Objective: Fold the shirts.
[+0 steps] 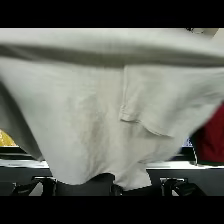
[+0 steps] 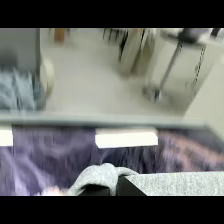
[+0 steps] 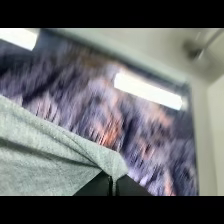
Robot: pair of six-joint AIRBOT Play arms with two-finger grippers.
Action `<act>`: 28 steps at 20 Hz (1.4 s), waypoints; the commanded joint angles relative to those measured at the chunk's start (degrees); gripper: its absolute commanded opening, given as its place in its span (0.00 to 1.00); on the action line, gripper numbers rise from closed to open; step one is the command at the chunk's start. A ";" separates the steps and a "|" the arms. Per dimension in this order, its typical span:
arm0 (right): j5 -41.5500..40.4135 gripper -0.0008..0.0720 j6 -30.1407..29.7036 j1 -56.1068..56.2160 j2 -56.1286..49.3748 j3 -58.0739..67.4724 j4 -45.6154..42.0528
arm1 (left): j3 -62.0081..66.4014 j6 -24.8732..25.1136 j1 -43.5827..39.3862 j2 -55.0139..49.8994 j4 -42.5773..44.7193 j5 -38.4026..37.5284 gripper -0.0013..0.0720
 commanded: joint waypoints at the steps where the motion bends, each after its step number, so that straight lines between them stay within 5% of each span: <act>1: -6.34 0.07 0.00 -0.02 -12.68 -8.46 0.42 | -11.21 4.35 -0.70 -10.36 0.63 -2.56 0.06; 9: -38.18 0.08 9.16 -0.02 -44.24 -10.45 9.09 | -17.38 9.20 -0.81 -40.26 -1.29 8.90 0.06; 14: -42.10 0.08 14.03 0.00 -49.46 -10.45 12.41 | -17.42 9.11 -1.55 -45.62 -3.21 9.11 0.06; 15: -42.45 0.08 14.43 -0.02 -49.20 -10.32 13.42 | -17.16 8.44 -1.51 -45.46 -3.58 8.76 0.13; 16: -41.97 0.16 13.94 -0.02 -48.37 -9.35 13.16 | -15.82 6.80 -0.96 -45.27 -3.54 6.88 0.49; 17: -41.22 0.31 12.07 -0.04 -46.75 -8.26 12.94 | -13.40 5.40 -0.02 -45.29 -3.43 3.65 0.80; 19: -37.90 0.54 2.21 -1.75 -42.25 -6.01 12.81 | -6.69 4.98 3.32 -45.29 -1.90 -5.11 0.82; 22: -25.14 0.72 -3.48 -9.44 -36.04 -4.15 12.98 | -0.94 0.92 8.90 -44.26 5.77 -18.43 0.82; 25: -1.49 0.70 -7.61 -20.00 -34.58 -5.14 15.45 | -8.04 -0.31 12.66 -40.44 11.80 -24.48 0.82; 28: 7.34 0.70 -12.48 -26.36 -34.45 -13.49 25.35 | -26.93 -2.40 13.53 -33.53 12.35 -22.38 0.82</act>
